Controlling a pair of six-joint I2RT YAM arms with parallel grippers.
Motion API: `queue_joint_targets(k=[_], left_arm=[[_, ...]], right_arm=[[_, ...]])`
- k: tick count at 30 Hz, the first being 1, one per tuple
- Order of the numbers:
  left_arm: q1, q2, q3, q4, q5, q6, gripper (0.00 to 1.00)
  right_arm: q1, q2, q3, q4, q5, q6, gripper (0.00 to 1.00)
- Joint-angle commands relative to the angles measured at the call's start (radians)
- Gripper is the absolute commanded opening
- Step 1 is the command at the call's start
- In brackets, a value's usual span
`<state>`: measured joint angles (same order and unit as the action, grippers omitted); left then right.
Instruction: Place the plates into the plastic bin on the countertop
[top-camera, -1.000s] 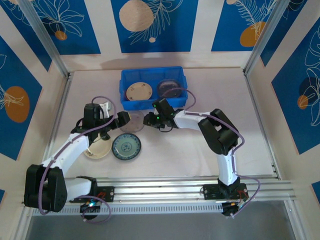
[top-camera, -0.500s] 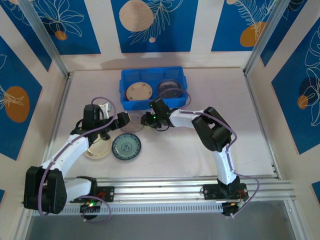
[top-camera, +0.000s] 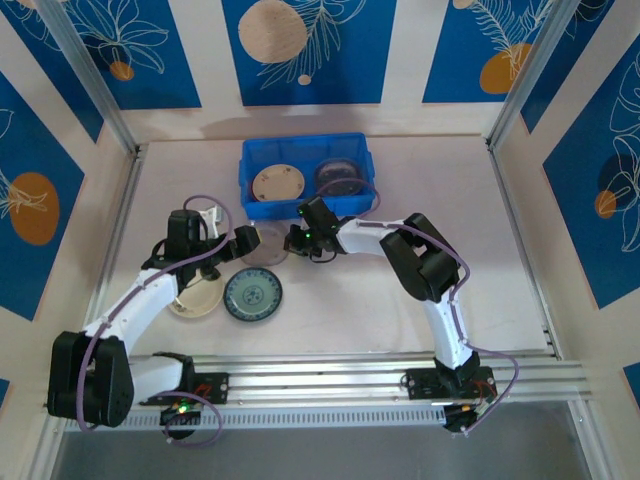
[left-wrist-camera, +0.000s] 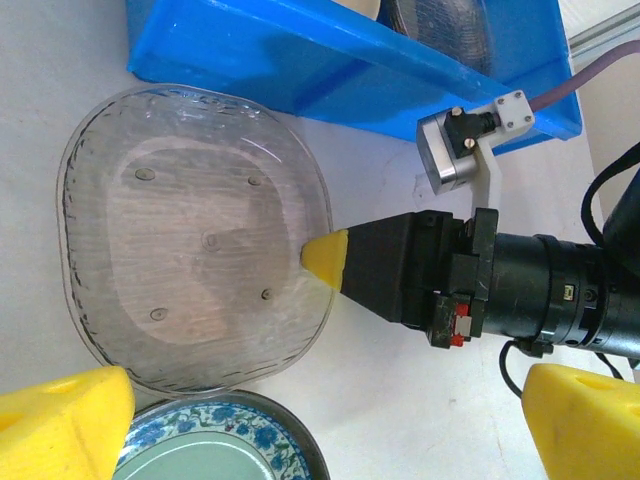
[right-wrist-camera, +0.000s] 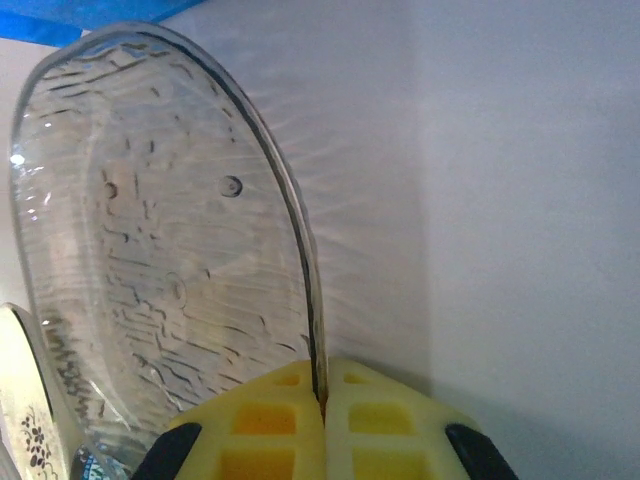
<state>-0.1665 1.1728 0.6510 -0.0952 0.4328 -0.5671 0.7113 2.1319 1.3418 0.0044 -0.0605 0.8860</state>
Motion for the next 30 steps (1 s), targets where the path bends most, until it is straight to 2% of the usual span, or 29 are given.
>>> queue_joint_targets(k=[1,7,14,25,30], left_arm=[[0.000,0.004,-0.006,0.009,-0.005,0.009,0.99],[0.000,-0.001,0.006,-0.009,-0.019,0.020,0.99],[0.001,0.027,0.042,-0.010,-0.006,0.025,0.99],[0.000,0.048,0.075,0.018,0.035,0.010,0.97],[-0.006,0.045,0.061,0.046,0.059,-0.005,0.95]], right_arm=[[-0.002,-0.015,-0.005,0.005,-0.028,0.014,0.01],[-0.023,-0.061,-0.058,0.047,-0.054,0.053,0.00],[-0.043,-0.181,-0.161,0.076,-0.082,0.082,0.00],[-0.061,-0.413,-0.275,-0.071,-0.088,0.007,0.00],[-0.066,-0.464,-0.283,-0.095,-0.075,0.002,0.00]])
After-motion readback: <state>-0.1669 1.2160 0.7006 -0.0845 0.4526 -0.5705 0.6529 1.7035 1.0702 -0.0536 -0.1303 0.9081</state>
